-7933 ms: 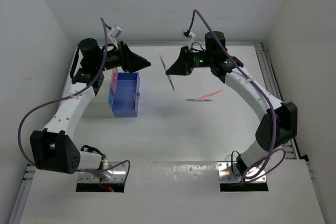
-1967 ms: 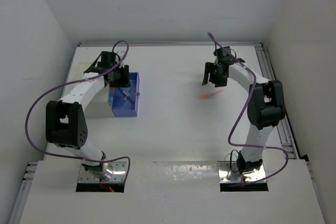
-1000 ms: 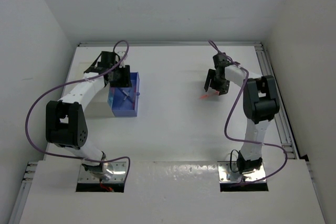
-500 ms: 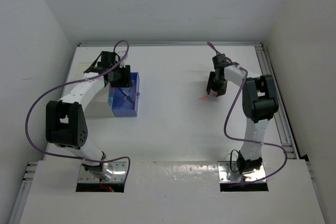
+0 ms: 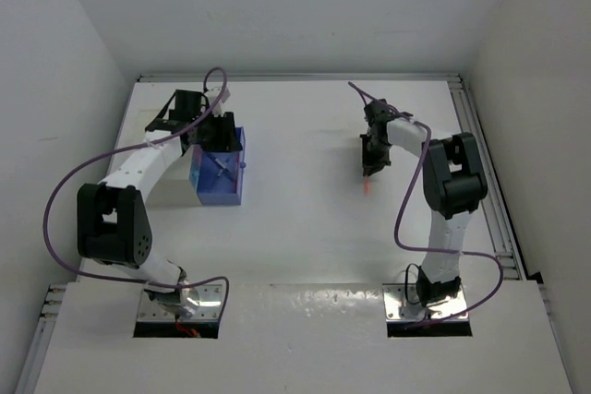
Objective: Sort the stationery into containers
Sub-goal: Pick up the pen from the center of the board, then place the pen in the storage box.
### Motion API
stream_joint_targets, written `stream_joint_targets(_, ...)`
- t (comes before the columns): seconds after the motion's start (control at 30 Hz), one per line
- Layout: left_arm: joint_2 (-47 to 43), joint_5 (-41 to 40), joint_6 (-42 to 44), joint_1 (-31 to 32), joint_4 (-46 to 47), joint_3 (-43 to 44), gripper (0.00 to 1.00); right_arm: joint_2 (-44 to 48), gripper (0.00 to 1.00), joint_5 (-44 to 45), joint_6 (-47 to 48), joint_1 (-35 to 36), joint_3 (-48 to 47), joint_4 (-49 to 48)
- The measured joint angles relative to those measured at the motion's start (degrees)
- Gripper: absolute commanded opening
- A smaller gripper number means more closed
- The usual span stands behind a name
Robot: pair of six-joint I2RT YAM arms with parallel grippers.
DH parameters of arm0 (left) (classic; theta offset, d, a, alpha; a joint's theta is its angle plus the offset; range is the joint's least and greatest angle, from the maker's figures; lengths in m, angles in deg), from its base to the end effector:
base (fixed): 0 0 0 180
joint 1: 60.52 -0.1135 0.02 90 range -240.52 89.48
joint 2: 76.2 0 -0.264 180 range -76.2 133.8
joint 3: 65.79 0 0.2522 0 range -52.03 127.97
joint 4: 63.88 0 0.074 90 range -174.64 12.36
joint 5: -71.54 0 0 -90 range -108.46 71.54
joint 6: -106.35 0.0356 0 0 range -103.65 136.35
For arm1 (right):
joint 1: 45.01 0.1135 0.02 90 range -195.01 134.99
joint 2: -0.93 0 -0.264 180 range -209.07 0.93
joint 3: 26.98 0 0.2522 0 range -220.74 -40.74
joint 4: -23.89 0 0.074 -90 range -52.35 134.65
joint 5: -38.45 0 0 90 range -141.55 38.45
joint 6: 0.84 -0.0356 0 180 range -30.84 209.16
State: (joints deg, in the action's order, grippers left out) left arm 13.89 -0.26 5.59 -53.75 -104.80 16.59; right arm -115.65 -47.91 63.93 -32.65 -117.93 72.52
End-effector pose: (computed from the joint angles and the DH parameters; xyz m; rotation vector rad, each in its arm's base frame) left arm 0.3379 -0.0513 0.2628 0.0622 2.4290 -0.5235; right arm 0.3865 0.0824 0.1351 0.3331 2.8415 0.0414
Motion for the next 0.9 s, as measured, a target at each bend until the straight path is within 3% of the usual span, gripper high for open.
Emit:
stream_joint_targets(0.23, -9.4, 17.25, -2.64, -0.07, 10.6, -7.91, 0.52, 9.31, 0.0, -14.16, 7.96, 0.68, 6.6, -0.79)
stream_joint_targets(0.5, -12.87, 33.14, -15.21, 1.22, 27.39, -13.07, 0.54, 22.93, 0.0, -42.84, 11.85, 0.85, 6.58, -7.89)
stream_joint_targets(0.73, -13.49, 37.0, -24.41, 5.75, 36.28, -14.27, 0.54, 28.02, 0.0, -50.93, 6.62, 12.22, 7.91, -19.37)
stream_joint_targets(0.9, -14.19, 37.13, -26.14, 8.52, 38.53, -14.05, 0.53, 28.0, 0.0, -52.15, 2.58, 15.72, 7.74, -23.32)
